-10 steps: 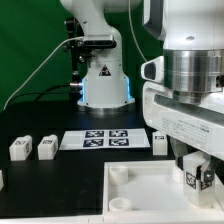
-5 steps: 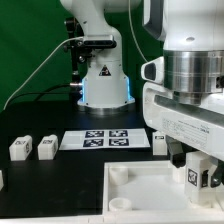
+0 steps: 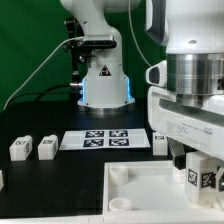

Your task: Assemble one leg

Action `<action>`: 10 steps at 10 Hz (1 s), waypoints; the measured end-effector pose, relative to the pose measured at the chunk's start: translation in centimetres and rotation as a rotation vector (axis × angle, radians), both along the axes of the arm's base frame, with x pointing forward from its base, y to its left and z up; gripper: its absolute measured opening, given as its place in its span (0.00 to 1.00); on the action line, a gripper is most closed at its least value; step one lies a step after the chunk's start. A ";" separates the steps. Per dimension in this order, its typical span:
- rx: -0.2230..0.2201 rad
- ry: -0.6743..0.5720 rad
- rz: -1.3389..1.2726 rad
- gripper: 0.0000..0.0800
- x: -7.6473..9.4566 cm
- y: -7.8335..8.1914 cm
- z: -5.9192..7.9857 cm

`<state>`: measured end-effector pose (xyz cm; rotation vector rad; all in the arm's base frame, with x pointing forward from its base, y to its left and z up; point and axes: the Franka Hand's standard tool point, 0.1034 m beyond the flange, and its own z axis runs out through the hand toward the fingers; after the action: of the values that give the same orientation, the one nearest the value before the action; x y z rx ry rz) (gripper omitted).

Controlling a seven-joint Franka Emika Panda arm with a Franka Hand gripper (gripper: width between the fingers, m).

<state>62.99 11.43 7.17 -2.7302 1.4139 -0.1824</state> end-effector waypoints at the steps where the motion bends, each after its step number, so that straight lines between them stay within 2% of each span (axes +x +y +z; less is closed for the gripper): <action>1: -0.003 -0.003 0.027 0.81 -1.0 0.1 -0.7; 4: -0.037 0.003 0.243 0.81 -1.2 -0.2 -0.8; 5: -0.065 0.013 0.395 0.81 -1.3 0.1 -0.7; 7: -0.116 0.031 0.682 0.81 -1.1 1.5 1.2; 9: -0.168 0.034 1.028 0.81 -0.8 0.9 1.8; 10: -0.184 0.039 1.150 0.81 -0.7 -0.2 1.7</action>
Offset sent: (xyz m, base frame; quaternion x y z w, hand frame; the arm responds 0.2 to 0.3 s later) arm 0.0000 0.0000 0.0000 0.0000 0.0000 -0.1790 0.9838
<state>62.30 11.24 8.90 -3.1750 -0.3273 -0.1795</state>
